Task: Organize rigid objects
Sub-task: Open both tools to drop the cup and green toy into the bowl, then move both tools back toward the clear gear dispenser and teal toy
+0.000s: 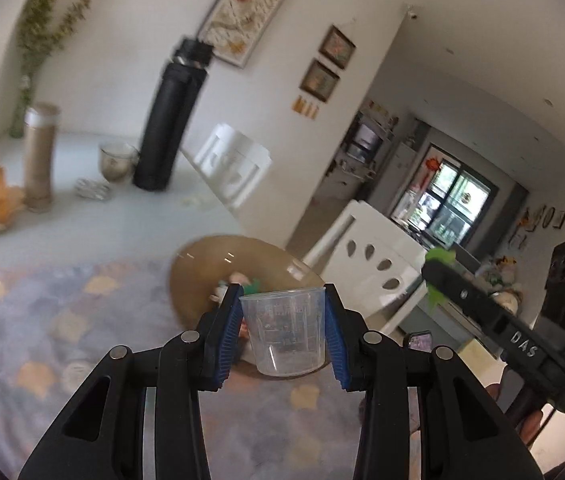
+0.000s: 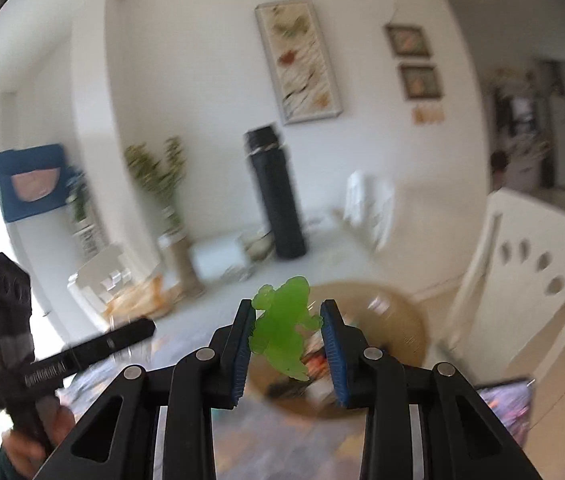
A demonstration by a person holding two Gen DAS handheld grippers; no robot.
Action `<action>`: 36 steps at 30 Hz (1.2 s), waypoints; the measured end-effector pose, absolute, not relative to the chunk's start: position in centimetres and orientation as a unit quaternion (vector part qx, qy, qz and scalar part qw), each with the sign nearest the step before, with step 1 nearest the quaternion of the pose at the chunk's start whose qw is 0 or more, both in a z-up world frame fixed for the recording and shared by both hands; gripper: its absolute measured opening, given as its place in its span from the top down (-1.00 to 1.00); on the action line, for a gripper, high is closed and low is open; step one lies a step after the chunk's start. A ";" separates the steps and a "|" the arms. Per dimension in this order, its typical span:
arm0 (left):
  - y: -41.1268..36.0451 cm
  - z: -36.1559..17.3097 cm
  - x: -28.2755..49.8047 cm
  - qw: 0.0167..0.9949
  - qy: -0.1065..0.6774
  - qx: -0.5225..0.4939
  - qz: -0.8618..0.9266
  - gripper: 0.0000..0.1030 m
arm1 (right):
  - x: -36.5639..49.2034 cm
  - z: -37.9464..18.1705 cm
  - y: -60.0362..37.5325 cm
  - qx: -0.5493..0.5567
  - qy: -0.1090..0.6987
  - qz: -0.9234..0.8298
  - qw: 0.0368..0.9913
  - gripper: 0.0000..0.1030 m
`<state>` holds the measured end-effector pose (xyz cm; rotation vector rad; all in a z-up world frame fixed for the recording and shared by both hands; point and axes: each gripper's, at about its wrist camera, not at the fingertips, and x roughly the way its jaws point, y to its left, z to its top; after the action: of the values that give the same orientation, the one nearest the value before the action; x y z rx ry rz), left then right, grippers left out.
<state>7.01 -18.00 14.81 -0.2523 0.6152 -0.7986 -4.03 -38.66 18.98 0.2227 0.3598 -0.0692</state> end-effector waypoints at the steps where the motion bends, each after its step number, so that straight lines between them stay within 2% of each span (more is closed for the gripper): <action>1: -18.8 14.2 7.6 0.866 0.300 -0.120 -0.381 0.30 | -3.6 18.8 -38.9 0.112 0.181 -0.039 0.976 0.37; 12: -23.2 7.5 12.9 0.826 0.391 -0.146 -0.379 0.30 | 3.0 12.7 -42.5 0.133 0.309 -0.121 0.934 0.37; 16: -24.4 6.8 12.9 0.830 0.395 -0.127 -0.373 0.30 | 4.0 11.9 -42.8 0.130 0.327 -0.129 0.927 0.37; 17: -24.5 6.9 12.8 0.834 0.390 -0.122 -0.370 0.29 | 4.0 11.8 -42.8 0.133 0.328 -0.128 0.927 0.30; 18: -24.6 7.2 12.5 0.840 0.381 -0.116 -0.367 0.05 | 4.2 11.7 -42.8 0.135 0.329 -0.127 0.926 0.19; 19: -24.5 7.5 12.3 0.844 0.374 -0.110 -0.368 -0.14 | 4.0 11.9 -42.9 0.136 0.326 -0.129 0.927 -0.18; 20: -24.4 8.0 12.0 0.848 0.366 -0.105 -0.368 -0.56 | 3.7 12.1 -42.9 0.136 0.316 -0.129 0.930 -0.30; 21: -23.9 8.7 11.5 0.855 0.352 -0.102 -0.367 -0.69 | 3.1 12.6 -42.7 0.131 0.302 -0.133 0.935 -0.30; 26: -20.4 12.4 9.5 0.870 0.310 -0.098 -0.370 -0.69 | 0.9 15.1 -40.6 0.074 0.252 -0.165 0.951 -0.34; 31: -15.4 15.3 7.5 0.886 0.285 -0.111 -0.349 -0.69 | -0.5 16.9 -38.4 0.071 0.235 -0.126 0.961 -0.43; 36: -9.2 18.0 4.0 0.919 0.231 -0.112 -0.300 -0.69 | -2.8 19.0 -33.9 0.015 0.197 -0.109 0.974 -0.47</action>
<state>4.01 -9.21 18.03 -0.2310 0.4759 -0.6164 -2.77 -33.94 18.98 0.0310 0.3978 -0.2203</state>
